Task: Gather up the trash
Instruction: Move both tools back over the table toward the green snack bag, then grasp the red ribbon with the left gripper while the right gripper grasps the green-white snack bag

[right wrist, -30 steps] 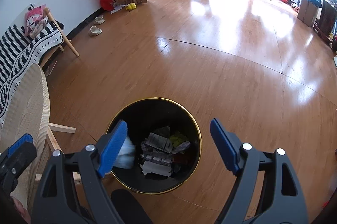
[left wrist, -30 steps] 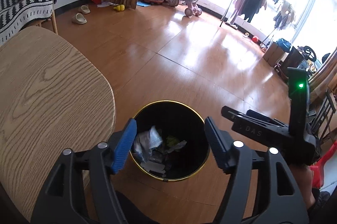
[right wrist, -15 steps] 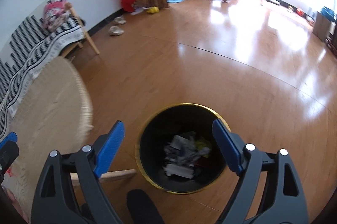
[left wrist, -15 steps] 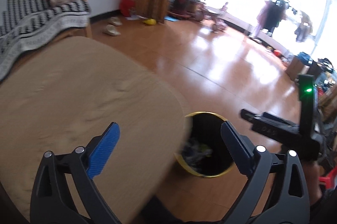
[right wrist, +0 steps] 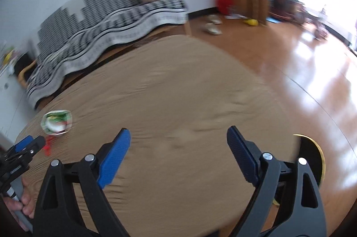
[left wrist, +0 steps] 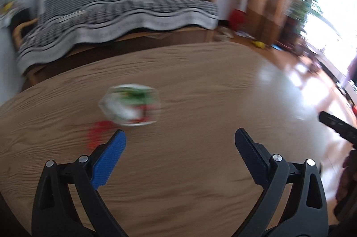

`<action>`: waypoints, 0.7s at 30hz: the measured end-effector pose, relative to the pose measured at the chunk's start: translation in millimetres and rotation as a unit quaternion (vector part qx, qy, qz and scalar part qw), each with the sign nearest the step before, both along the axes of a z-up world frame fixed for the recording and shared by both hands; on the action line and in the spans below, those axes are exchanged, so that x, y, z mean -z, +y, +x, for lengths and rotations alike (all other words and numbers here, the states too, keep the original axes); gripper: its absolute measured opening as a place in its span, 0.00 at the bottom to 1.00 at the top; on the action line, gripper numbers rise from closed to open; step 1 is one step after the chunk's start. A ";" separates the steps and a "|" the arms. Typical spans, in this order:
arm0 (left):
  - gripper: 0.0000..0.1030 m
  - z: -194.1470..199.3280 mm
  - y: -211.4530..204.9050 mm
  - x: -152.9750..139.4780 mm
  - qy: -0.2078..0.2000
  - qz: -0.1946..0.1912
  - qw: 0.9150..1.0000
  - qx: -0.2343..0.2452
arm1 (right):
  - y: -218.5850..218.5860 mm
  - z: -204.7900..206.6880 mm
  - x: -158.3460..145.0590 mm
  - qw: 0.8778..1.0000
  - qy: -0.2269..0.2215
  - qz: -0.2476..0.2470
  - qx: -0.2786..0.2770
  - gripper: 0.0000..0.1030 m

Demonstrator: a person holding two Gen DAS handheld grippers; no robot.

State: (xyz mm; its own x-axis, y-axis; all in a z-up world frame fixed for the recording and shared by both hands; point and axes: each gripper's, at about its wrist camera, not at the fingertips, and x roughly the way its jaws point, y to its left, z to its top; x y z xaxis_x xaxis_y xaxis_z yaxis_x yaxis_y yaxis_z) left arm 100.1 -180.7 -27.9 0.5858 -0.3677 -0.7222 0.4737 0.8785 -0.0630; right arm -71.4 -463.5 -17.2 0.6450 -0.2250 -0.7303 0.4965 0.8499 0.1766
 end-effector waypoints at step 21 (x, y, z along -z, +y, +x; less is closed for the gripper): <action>0.89 86.3 90.1 81.7 0.054 0.048 0.995 -0.066 | 165.0 166.8 23.7 0.989 0.041 0.000 -0.139 0.83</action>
State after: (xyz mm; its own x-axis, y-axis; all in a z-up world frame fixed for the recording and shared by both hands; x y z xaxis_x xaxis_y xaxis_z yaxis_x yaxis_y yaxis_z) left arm 186.4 -90.6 -109.6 0.5416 -0.2190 -0.8116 0.3479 0.9373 -0.0208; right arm 95.4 -298.6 -40.9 0.6203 -0.0478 -0.7829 0.2561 0.9558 0.1445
